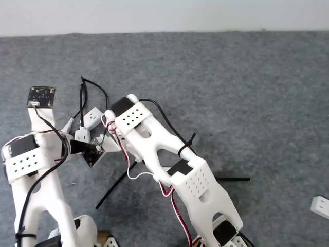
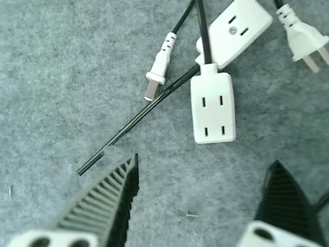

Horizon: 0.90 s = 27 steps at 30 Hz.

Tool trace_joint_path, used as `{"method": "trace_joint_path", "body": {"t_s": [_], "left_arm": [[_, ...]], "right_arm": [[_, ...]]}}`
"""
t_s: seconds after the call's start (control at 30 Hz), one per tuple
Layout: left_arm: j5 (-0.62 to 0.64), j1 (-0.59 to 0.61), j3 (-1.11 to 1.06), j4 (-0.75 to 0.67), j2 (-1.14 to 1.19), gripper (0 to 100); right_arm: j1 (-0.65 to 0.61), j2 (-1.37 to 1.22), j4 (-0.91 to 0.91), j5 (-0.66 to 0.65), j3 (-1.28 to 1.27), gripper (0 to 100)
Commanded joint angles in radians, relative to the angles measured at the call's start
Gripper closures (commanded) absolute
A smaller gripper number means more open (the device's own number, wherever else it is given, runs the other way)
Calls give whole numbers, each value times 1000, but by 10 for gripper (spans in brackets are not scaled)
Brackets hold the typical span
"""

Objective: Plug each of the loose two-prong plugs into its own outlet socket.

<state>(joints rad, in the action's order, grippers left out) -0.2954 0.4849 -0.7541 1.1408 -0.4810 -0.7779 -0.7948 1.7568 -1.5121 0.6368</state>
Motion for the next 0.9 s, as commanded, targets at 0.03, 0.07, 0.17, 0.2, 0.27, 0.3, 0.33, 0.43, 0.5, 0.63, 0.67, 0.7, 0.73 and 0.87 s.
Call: {"method": "trace_joint_path", "body": {"t_s": [0.03, 0.07, 0.17, 0.2, 0.27, 0.3, 0.33, 0.43, 0.5, 0.63, 0.67, 0.7, 0.73, 0.87], "left_arm": [[-8, 3, 16, -18, -23, 628], [-8, 3, 16, -18, -23, 628], [-8, 5, 15, -18, -23, 628], [-8, 5, 15, -18, -23, 628], [-8, 5, 15, -18, -23, 628], [-8, 5, 15, -18, -23, 628], [-8, 5, 15, -18, -23, 628], [-8, 5, 13, -18, -23, 628], [-8, 5, 13, -18, -23, 628], [-8, 5, 13, -20, -23, 628], [-8, 5, 13, -20, -23, 628], [-8, 5, 13, -20, -23, 628], [-8, 5, 13, -20, -23, 628], [-8, 5, 13, -20, -23, 628]], "right_arm": [[7, 64, 39, -18, -6, 775], [12, 54, 39, -18, -6, 775], [33, 21, 39, -18, -8, 775], [44, 13, 39, -18, -8, 775], [53, -1, 39, -18, -8, 775], [54, -4, 39, -18, -8, 775], [56, -8, 39, -18, -8, 775], [81, -10, 39, -18, -8, 775], [94, -12, 39, -18, -8, 775], [97, -36, 39, -14, -41, 775], [97, -47, 39, -14, -49, 776], [97, -59, 39, -14, -51, 778], [97, -64, 39, -14, -51, 789], [91, -70, 38, -14, -44, 918]]}}
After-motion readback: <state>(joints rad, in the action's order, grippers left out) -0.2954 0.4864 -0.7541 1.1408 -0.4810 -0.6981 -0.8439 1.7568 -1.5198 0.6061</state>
